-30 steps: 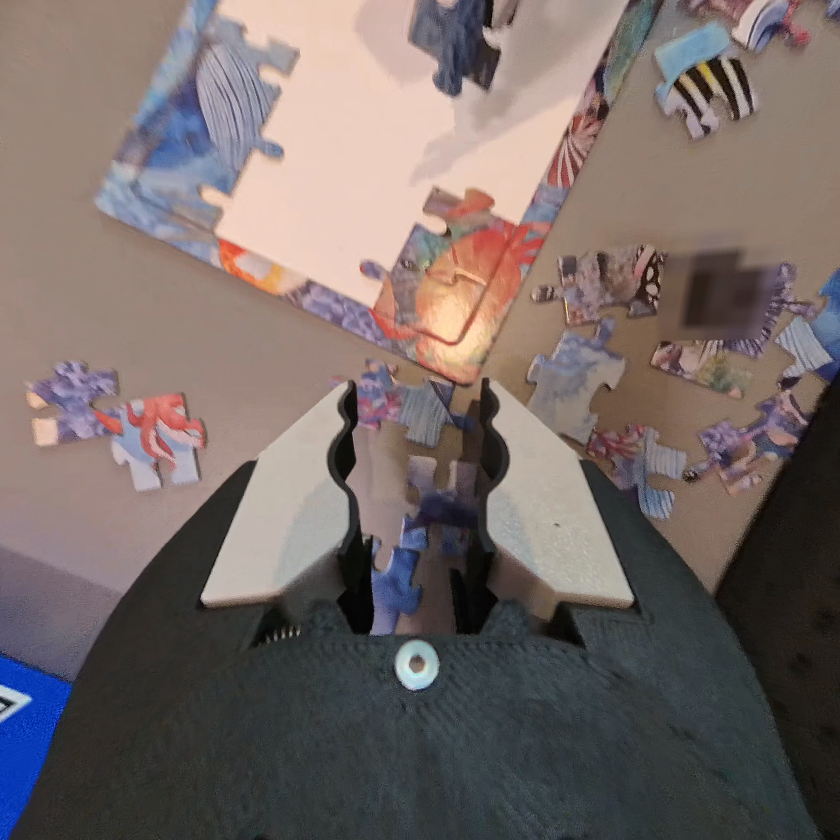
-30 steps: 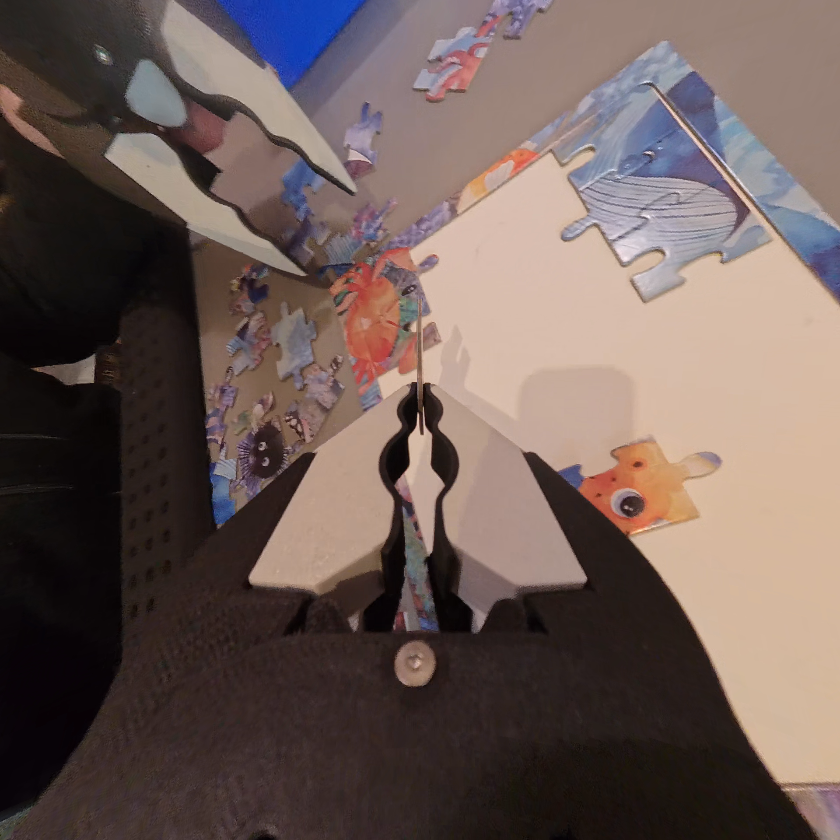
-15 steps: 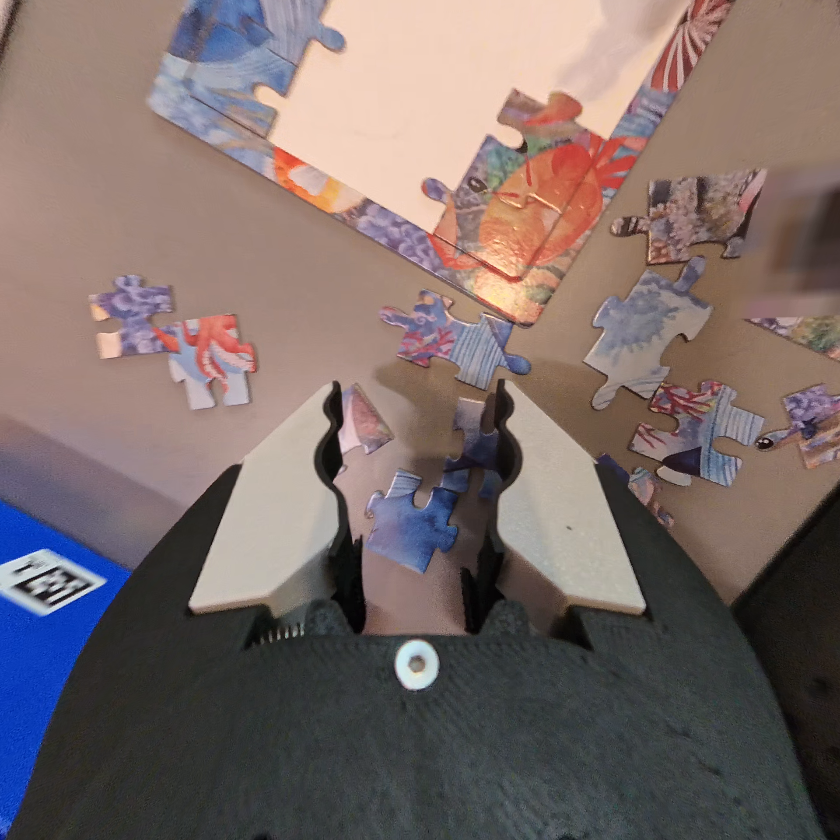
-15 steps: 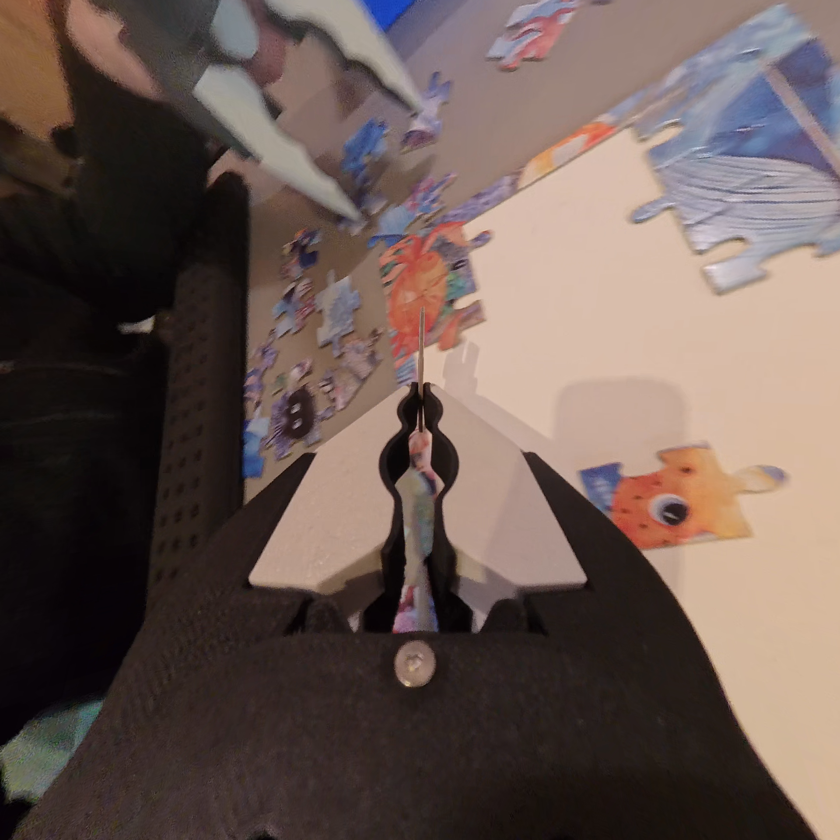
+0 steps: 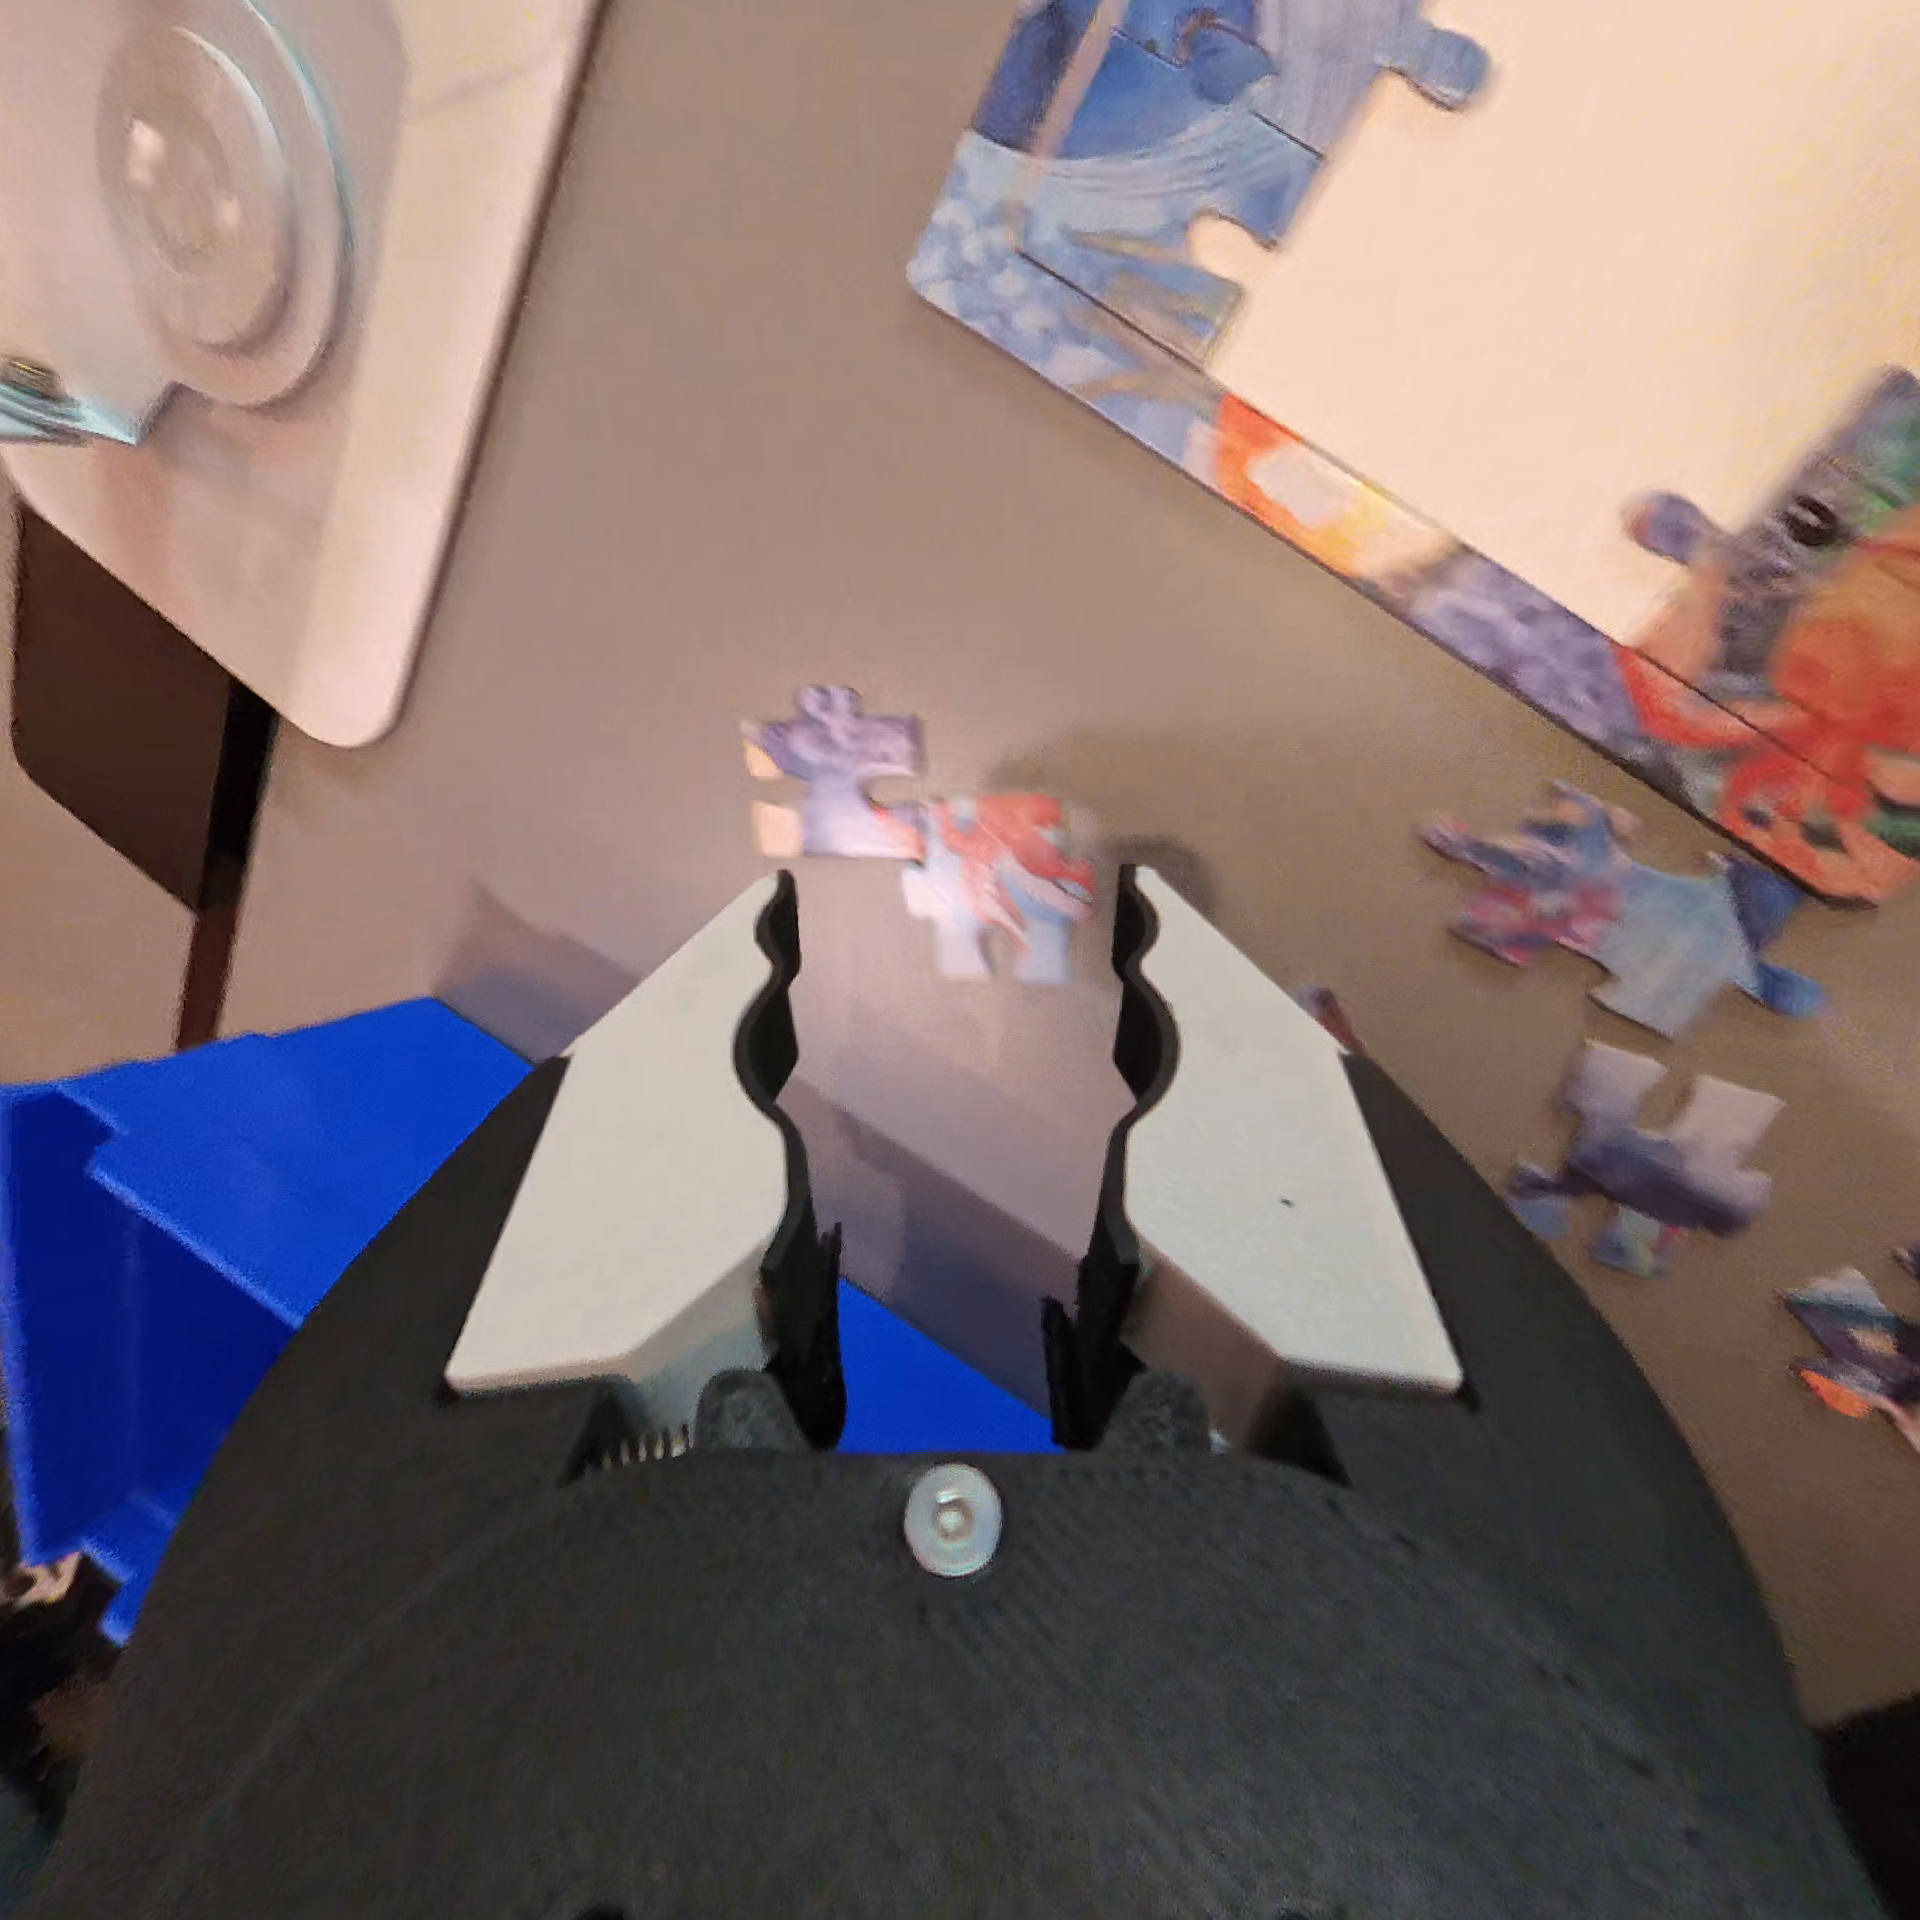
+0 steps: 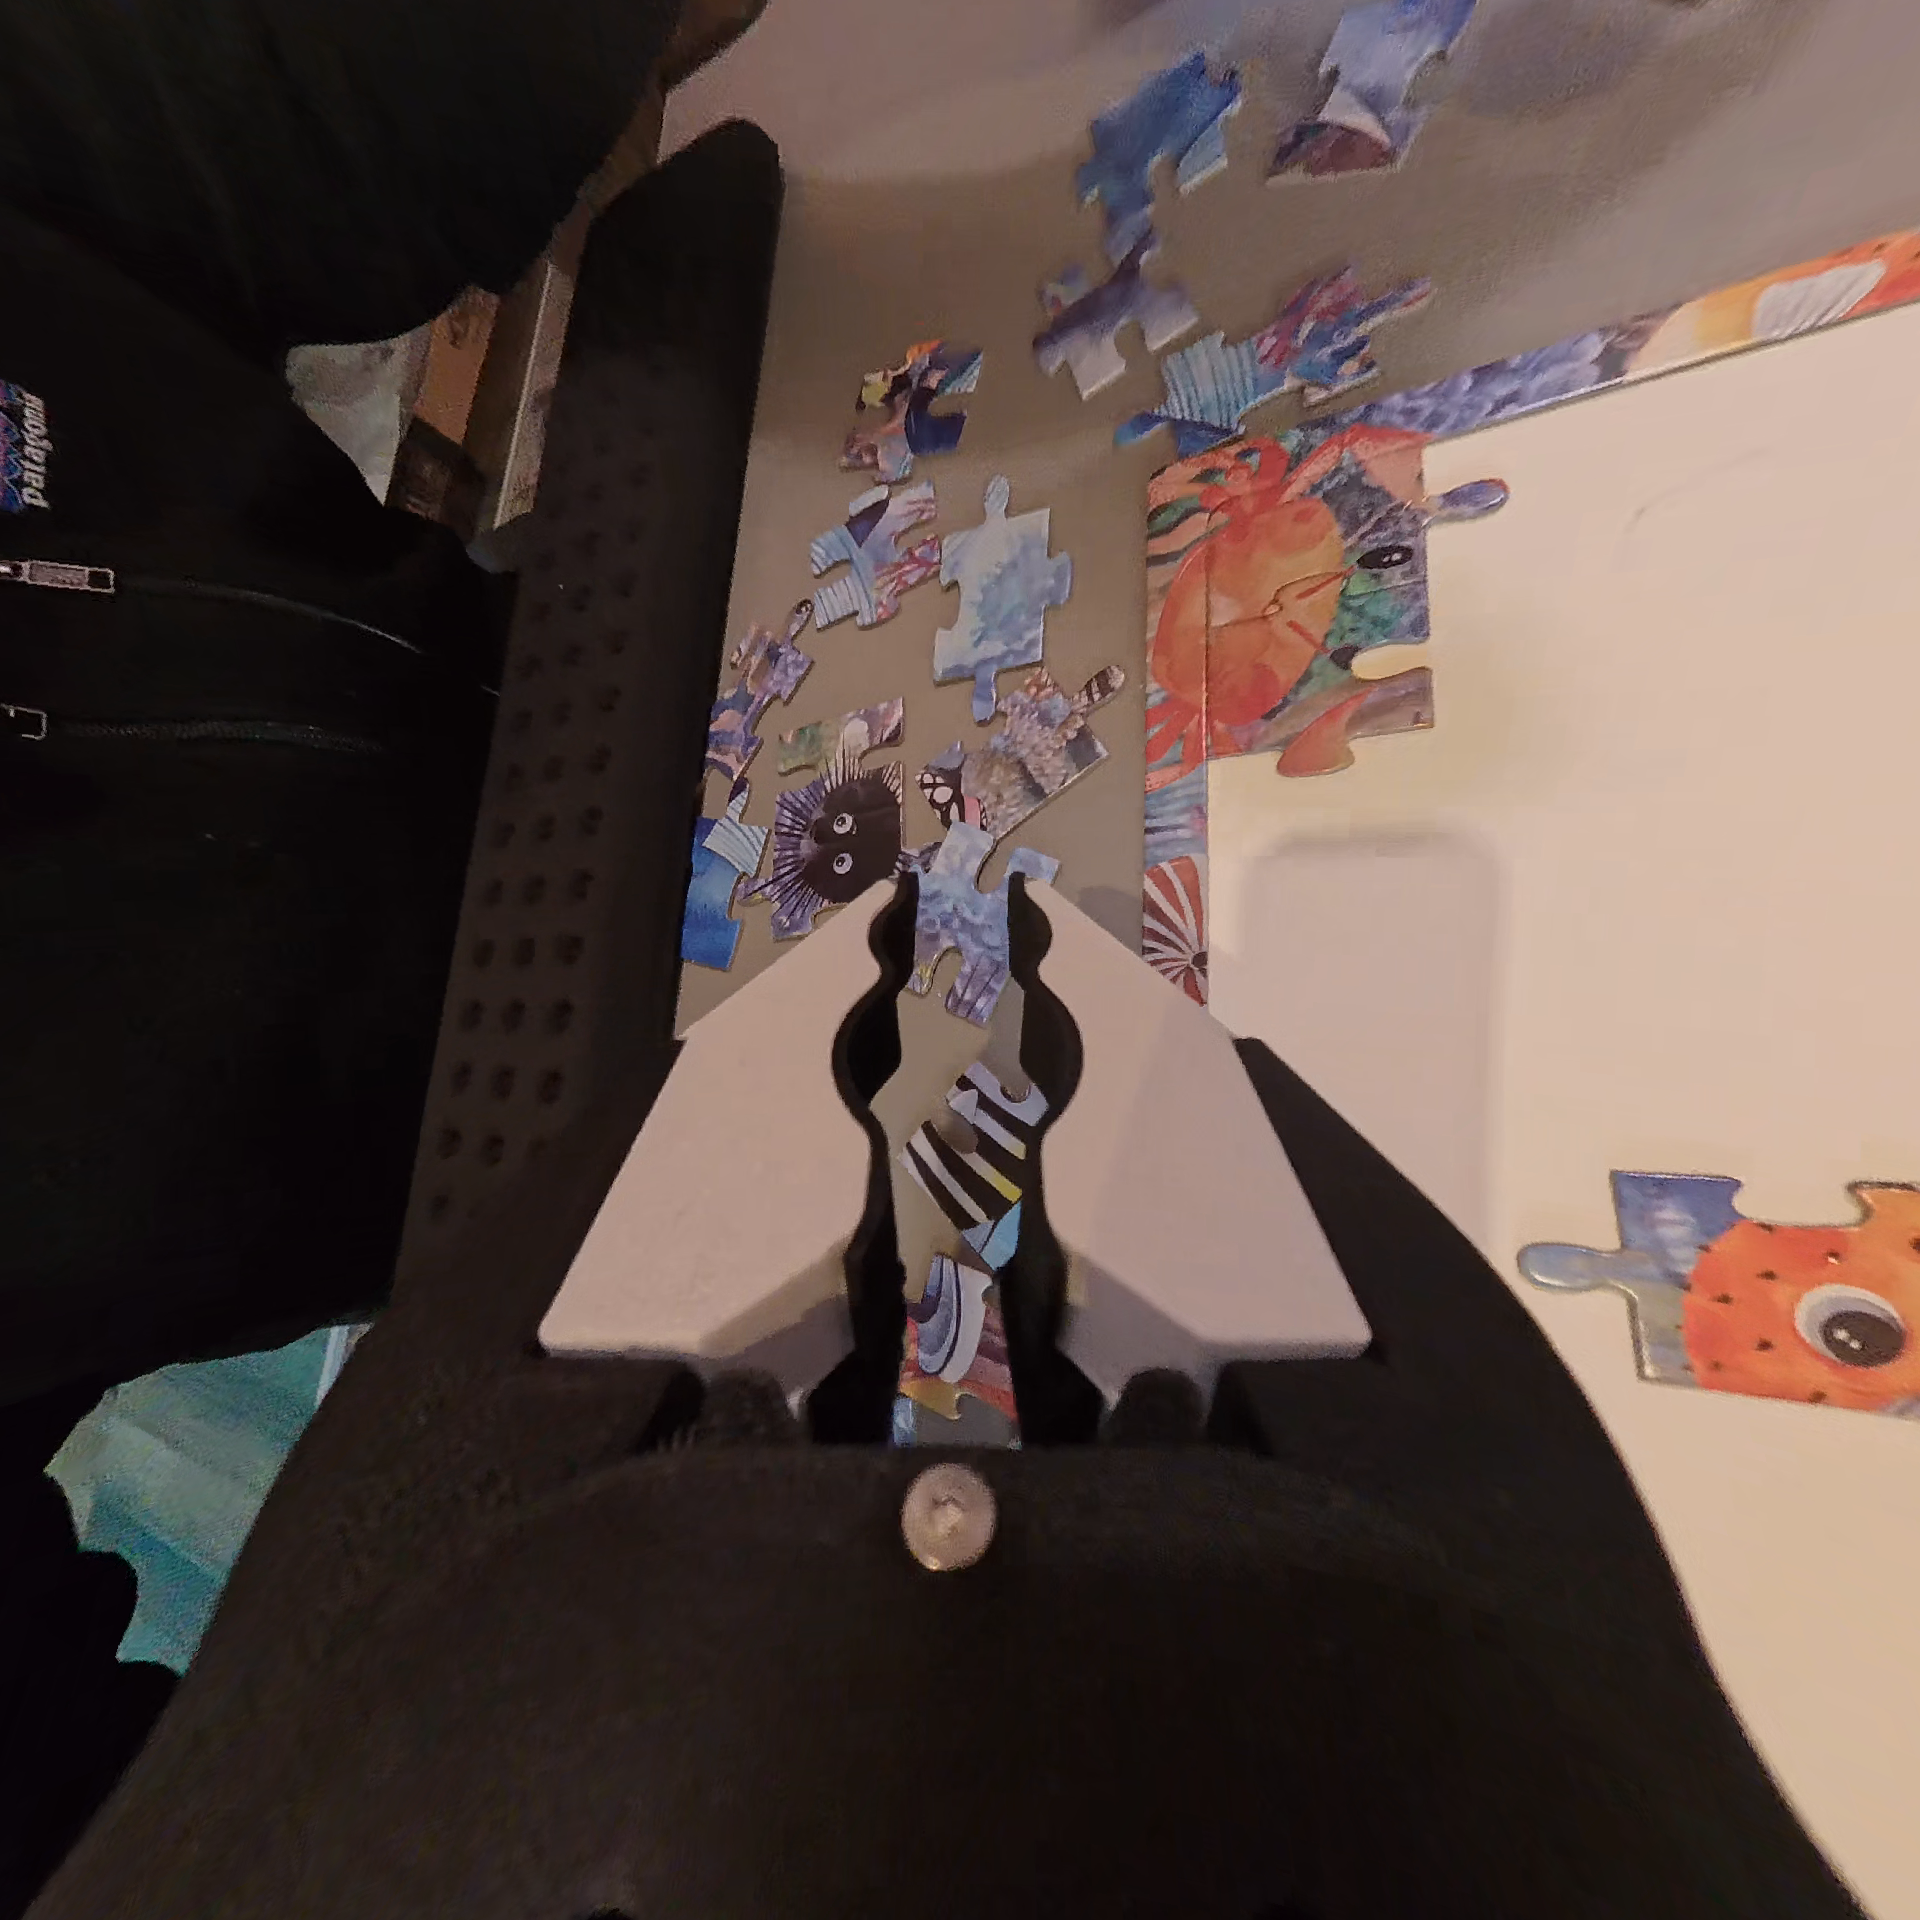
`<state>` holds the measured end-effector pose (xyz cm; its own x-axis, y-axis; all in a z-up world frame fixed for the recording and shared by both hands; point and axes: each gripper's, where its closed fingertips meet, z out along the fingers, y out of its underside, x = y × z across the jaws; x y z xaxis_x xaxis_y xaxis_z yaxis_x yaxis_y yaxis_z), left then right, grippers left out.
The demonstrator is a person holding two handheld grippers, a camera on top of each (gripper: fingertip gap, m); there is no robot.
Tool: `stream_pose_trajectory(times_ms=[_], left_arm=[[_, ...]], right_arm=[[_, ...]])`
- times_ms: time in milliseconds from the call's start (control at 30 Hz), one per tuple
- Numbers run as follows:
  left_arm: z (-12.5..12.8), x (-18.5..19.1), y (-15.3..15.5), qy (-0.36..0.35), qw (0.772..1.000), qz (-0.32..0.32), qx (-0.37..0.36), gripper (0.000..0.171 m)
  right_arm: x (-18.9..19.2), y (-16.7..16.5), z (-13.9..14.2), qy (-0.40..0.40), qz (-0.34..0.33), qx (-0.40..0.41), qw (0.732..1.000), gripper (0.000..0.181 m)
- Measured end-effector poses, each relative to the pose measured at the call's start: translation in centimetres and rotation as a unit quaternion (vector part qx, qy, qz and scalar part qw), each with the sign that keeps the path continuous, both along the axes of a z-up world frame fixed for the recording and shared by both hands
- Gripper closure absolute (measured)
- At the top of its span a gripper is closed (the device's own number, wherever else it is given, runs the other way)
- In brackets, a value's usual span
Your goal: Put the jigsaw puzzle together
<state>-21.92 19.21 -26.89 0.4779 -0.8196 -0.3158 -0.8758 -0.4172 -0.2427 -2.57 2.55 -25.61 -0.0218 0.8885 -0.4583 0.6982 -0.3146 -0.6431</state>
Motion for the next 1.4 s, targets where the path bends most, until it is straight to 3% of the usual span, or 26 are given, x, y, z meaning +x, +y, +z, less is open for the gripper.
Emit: stream_pose_trajectory(times_ms=[167,267,367,433,567,633,667,700,900,1067,1100,1333,1400], left_arm=[[-2.4,-0.9,3.9,0.019,0.997,0.041,-0.059,0.120],[-4.0,-1.2,4.0,0.030,0.992,0.043,-0.113,0.120],[-4.4,-0.5,3.5,-0.007,0.985,0.035,-0.166,0.131],[-4.3,-0.8,3.9,-0.008,0.986,0.026,-0.164,0.141],[-4.3,-0.8,3.8,-0.001,0.987,0.018,-0.162,0.142],[-4.3,-0.7,3.6,0.004,0.988,0.011,-0.157,0.147],[-4.3,-0.2,3.2,-0.002,0.987,0.000,-0.159,0.165],[-4.3,0.1,3.1,-0.007,0.988,-0.004,-0.155,0.171],[-4.5,1.1,1.5,-0.021,0.988,-0.020,-0.150,0.171],[-4.5,3.2,-1.9,-0.052,0.978,-0.053,-0.197,0.171],[-4.5,3.2,-2.1,-0.046,0.979,-0.055,-0.192,0.168],[-3.1,0.5,-2.2,-0.010,0.984,-0.028,-0.173,0.094],[-3.8,-0.5,-2.1,0.004,0.982,-0.017,-0.187,0.094]], right_arm=[[0.1,0.3,0.7,0.026,-0.004,0.011,1.000,0.172],[0.1,0.5,0.8,0.033,-0.007,0.012,0.999,0.173],[0.2,0.5,0.8,0.035,-0.005,0.013,0.999,0.174],[0.2,0.6,0.8,0.035,-0.007,0.014,0.999,0.174],[0.2,0.8,0.7,0.036,-0.010,0.015,0.999,0.175],[0.2,0.8,0.6,0.035,-0.011,0.015,0.999,0.176],[0.2,0.9,0.6,0.034,-0.011,0.017,0.999,0.176],[0.2,0.9,0.6,0.034,-0.012,0.018,0.999,0.176],[0.3,1.0,0.8,0.036,-0.015,0.023,0.999,0.176],[0.3,1.0,1.0,0.037,-0.015,0.027,0.999,0.175],[0.4,1.0,1.0,0.037,-0.015,0.028,0.999,0.175],[0.4,1.3,0.8,0.036,-0.019,0.027,0.999,0.174],[0.4,1.4,0.6,0.036,-0.019,0.026,0.999,0.174]])
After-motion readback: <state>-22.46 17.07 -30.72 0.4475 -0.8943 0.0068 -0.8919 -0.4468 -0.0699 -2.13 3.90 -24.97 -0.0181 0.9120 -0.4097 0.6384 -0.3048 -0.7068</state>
